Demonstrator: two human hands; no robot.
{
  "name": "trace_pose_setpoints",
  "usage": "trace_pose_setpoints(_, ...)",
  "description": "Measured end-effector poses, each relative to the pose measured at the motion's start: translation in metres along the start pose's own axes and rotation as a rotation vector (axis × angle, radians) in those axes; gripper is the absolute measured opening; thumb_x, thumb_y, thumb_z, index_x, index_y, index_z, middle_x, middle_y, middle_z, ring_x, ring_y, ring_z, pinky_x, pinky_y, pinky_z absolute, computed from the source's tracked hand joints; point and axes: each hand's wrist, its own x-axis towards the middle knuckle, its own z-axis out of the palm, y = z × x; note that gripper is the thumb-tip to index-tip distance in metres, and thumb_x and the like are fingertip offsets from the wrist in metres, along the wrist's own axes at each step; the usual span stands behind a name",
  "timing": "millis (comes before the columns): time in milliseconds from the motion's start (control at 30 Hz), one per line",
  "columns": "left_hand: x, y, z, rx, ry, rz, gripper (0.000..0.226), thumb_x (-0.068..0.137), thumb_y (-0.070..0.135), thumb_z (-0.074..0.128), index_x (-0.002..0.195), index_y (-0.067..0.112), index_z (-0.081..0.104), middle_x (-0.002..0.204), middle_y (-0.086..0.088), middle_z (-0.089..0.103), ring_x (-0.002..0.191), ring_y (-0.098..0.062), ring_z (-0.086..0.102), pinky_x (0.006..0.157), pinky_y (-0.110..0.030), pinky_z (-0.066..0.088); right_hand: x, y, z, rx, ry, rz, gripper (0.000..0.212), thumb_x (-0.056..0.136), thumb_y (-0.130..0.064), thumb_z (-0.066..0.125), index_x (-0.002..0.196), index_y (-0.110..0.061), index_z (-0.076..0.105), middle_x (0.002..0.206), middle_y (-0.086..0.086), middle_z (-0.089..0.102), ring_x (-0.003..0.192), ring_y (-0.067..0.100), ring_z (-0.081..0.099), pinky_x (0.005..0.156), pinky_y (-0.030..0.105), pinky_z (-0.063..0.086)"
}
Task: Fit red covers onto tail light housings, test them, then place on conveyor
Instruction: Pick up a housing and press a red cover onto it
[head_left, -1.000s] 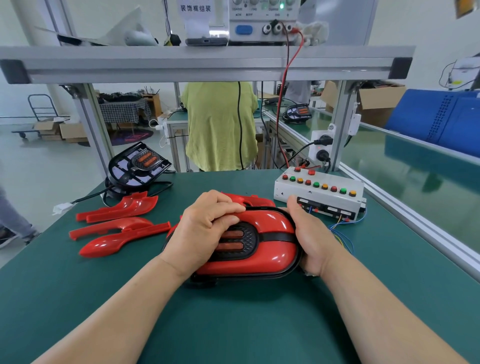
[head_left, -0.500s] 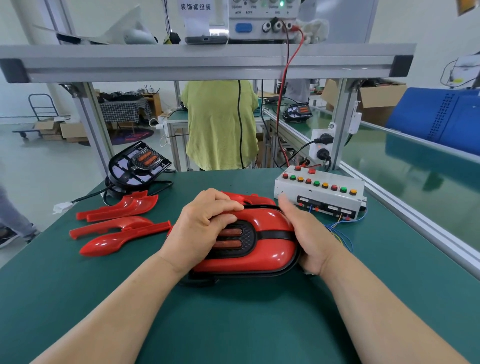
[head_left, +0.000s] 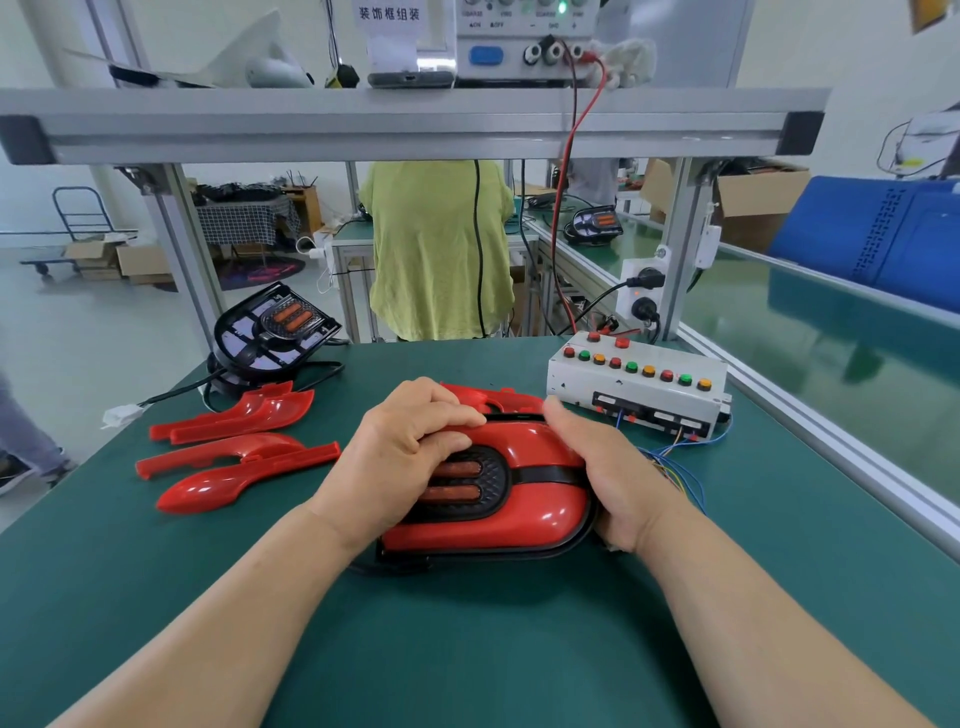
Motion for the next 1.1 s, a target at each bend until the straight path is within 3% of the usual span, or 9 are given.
trace_pose_setpoints(67, 0.000, 0.000, 0.001, -0.032, -0.010, -0.015, 0.026, 0.089, -0.002, 0.067, 0.104, 0.018, 0.076, 0.098, 0.005, 0.061, 0.101, -0.014, 0.058, 0.094, -0.032, 0.047, -0.001, 0.001, 0.001, -0.010, -0.008, -0.052, 0.052, 0.070, -0.042, 0.076, 0.111, -0.010, 0.073, 0.107, 0.020, 0.074, 0.090, 0.033, 0.071, 0.084, 0.046, 0.060)
trace_pose_setpoints(233, 0.001, -0.005, 0.000, -0.099, -0.040, -0.061, 0.026, 0.089, -0.001, 0.066, 0.102, 0.019, 0.077, 0.098, 0.008, 0.061, 0.100, -0.015, 0.060, 0.092, -0.040, 0.052, -0.004, 0.001, 0.002, -0.020, -0.002, -0.090, 0.046, 0.063, -0.029, 0.081, 0.104, -0.010, 0.074, 0.099, 0.019, 0.075, 0.080, 0.030, 0.072, 0.074, 0.041, 0.060)
trace_pose_setpoints(367, 0.000, -0.004, 0.005, -0.298, -0.017, -0.196, 0.030, 0.092, 0.006, 0.066, 0.107, 0.030, 0.074, 0.109, 0.011, 0.057, 0.108, -0.011, 0.060, 0.091, -0.026, 0.053, -0.003, 0.001, 0.002, -0.013, 0.020, -0.091, 0.035, 0.063, -0.030, 0.081, 0.094, -0.014, 0.077, 0.095, 0.018, 0.076, 0.075, 0.028, 0.072, 0.067, 0.040, 0.061)
trace_pose_setpoints(467, 0.004, -0.015, -0.001, -0.128, 0.081, -0.250, 0.045, 0.089, 0.020, 0.070, 0.128, 0.040, 0.057, 0.124, 0.020, 0.055, 0.120, 0.006, 0.048, 0.101, -0.013, 0.038, -0.005, -0.001, 0.000, 0.004, 0.016, -0.088, 0.029, 0.064, -0.031, 0.080, 0.090, -0.018, 0.079, 0.092, 0.016, 0.076, 0.072, 0.027, 0.072, 0.064, 0.040, 0.061)
trace_pose_setpoints(600, 0.003, -0.028, -0.018, -0.354, 0.061, -0.575, 0.027, 0.090, 0.043, 0.061, 0.113, 0.030, 0.066, 0.111, 0.009, 0.069, 0.107, -0.013, 0.062, 0.093, -0.031, 0.049, -0.007, -0.003, -0.003, 0.003, 0.012, -0.098, 0.033, 0.064, -0.035, 0.080, 0.093, -0.020, 0.079, 0.094, 0.015, 0.076, 0.074, 0.028, 0.072, 0.068, 0.042, 0.060)
trace_pose_setpoints(667, -0.001, -0.033, -0.023, -0.556, -0.054, -0.636, 0.044, 0.084, 0.051, 0.056, 0.113, 0.020, 0.069, 0.109, 0.001, 0.074, 0.103, -0.018, 0.065, 0.089, -0.032, 0.049, -0.007, -0.003, -0.002, -0.001, 0.017, -0.103, 0.038, 0.064, -0.035, 0.080, 0.097, -0.018, 0.078, 0.097, 0.016, 0.076, 0.077, 0.028, 0.072, 0.071, 0.044, 0.060)
trace_pose_setpoints(800, -0.002, -0.030, -0.021, -0.853, -0.242, -0.656, 0.049, 0.094, 0.039, 0.050, 0.126, 0.005, 0.064, 0.125, -0.016, 0.068, 0.116, -0.030, 0.064, 0.099, -0.044, 0.051, -0.008, -0.003, -0.002, 0.006, 0.006, -0.100, 0.038, 0.066, -0.033, 0.080, 0.101, -0.017, 0.077, 0.098, 0.016, 0.076, 0.078, 0.029, 0.072, 0.070, 0.044, 0.060)
trace_pose_setpoints(933, -0.001, -0.020, -0.017, -1.109, -0.269, -0.686, 0.046, 0.098, 0.029, 0.046, 0.127, -0.004, 0.061, 0.126, -0.026, 0.063, 0.116, -0.038, 0.063, 0.086, -0.045, 0.057, -0.008, -0.003, -0.003, 0.007, 0.009, -0.105, 0.035, 0.068, -0.031, 0.079, 0.100, -0.017, 0.077, 0.098, 0.016, 0.076, 0.078, 0.029, 0.072, 0.070, 0.045, 0.060)
trace_pose_setpoints(1100, 0.000, -0.018, -0.012, -1.143, -0.215, -0.740, 0.045, 0.094, 0.021, 0.049, 0.131, -0.003, 0.057, 0.125, -0.027, 0.064, 0.109, -0.039, 0.066, 0.078, -0.046, 0.059, -0.009, -0.003, -0.002, 0.005, 0.007, -0.125, 0.037, 0.066, -0.027, 0.078, 0.102, -0.016, 0.077, 0.098, 0.017, 0.075, 0.079, 0.029, 0.071, 0.074, 0.048, 0.060)
